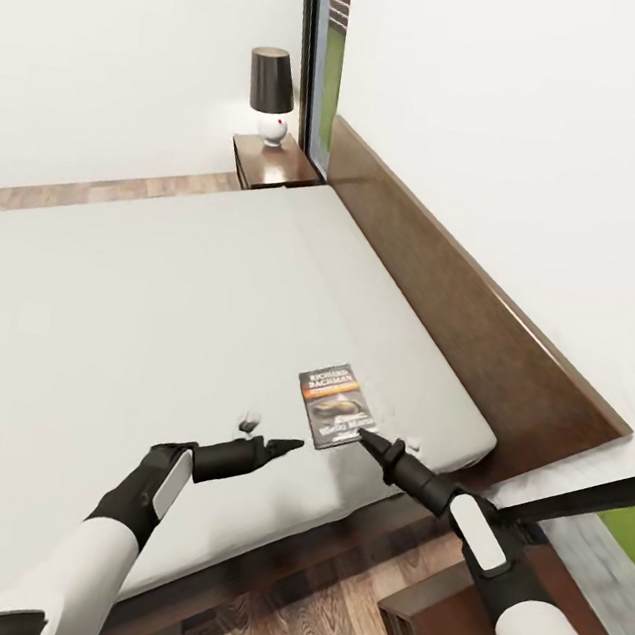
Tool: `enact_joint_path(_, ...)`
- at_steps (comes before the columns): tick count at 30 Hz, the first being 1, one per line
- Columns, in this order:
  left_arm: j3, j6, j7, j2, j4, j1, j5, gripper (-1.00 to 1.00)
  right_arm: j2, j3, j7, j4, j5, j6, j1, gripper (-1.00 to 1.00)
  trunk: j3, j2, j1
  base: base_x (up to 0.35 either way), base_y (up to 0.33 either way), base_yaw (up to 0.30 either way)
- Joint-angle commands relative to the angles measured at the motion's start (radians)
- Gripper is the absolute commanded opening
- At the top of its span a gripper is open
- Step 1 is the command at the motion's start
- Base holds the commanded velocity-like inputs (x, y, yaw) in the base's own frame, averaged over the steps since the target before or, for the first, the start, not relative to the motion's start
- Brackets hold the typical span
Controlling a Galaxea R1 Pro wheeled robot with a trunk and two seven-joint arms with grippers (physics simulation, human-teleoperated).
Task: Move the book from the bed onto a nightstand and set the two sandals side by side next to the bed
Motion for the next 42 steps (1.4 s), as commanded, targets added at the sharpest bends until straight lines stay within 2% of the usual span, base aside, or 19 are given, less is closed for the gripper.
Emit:
enact_joint_path(1,0.005,0.001,-0.004,0.001,0.01,-0.001,0.0,1.0,-0.002,0.034,0.0,0.0,-0.006,0.03,-0.001,-1.0,0.003,0.007,-0.004,0.0,0.0,0.0)
enact_joint_path(3,0.005,-0.007,-0.006,0.011,0.03,-0.001,-0.001,1.0,-0.002,0.081,-0.001,-0.001,-0.006,0.064,-0.001,-1.0,0.009,0.021,-0.011,0.0,0.0,0.0)
enact_joint_path(6,0.005,-0.009,-0.006,0.02,0.038,-0.001,-0.002,1.0,-0.001,0.101,-0.002,-0.001,-0.006,0.074,-0.001,-1.0,0.018,0.042,-0.023,0.0,0.0,0.0)
enact_joint_path(9,0.005,-0.01,-0.006,0.025,0.037,-0.001,-0.003,1.0,-0.001,0.107,-0.001,-0.006,-0.006,0.075,-0.001,-1.0,0.028,0.063,-0.034,0.0,0.0,0.0)
enact_joint_path(14,0.005,-0.011,-0.006,0.059,0.032,-0.001,-0.002,1.0,-0.001,0.108,-0.001,-0.008,-0.006,0.071,-0.001,-1.0,0.028,0.063,-0.034,0.0,0.0,0.0)
enact_joint_path(19,0.005,-0.011,-0.007,0.076,0.028,-0.001,0.0,1.0,-0.002,0.108,0.0,-0.007,-0.007,-0.028,-0.001,-1.0,0.028,0.063,-0.034,0.0,0.0,0.0)
enact_joint_path(26,0.008,-0.011,-0.013,0.094,0.026,-0.001,0.001,1.0,-0.002,0.108,0.001,-0.008,-0.008,-0.055,-0.001,-1.0,0.028,0.063,-0.034,0.0,0.0,0.0)
enact_joint_path(29,0.01,-0.01,-0.068,0.124,0.026,-0.001,0.001,1.0,-0.003,0.107,0.002,-0.008,-0.008,-0.056,-0.001,-1.0,0.028,0.063,-0.034,0.0,0.0,0.0)
enact_joint_path(33,0.01,-0.01,-0.187,0.216,0.037,-0.001,0.0,1.0,-0.004,0.106,0.002,-0.009,-0.008,-0.056,-0.001,-1.0,0.031,0.07,-0.038,0.0,0.0,0.0)
enact_joint_path(37,0.009,-0.01,-0.219,0.25,0.039,0.002,0.001,1.0,-0.003,0.106,0.002,-0.009,-0.008,-0.056,-0.001,-1.0,0.043,0.098,-0.054,0.0,0.0,0.0)
enact_joint_path(42,0.009,-0.01,-0.258,0.256,0.04,0.002,0.002,1.0,-0.003,0.106,0.002,-0.009,-0.008,-0.056,-0.001,-1.0,0.059,0.133,-0.073,0.0,0.0,0.0)
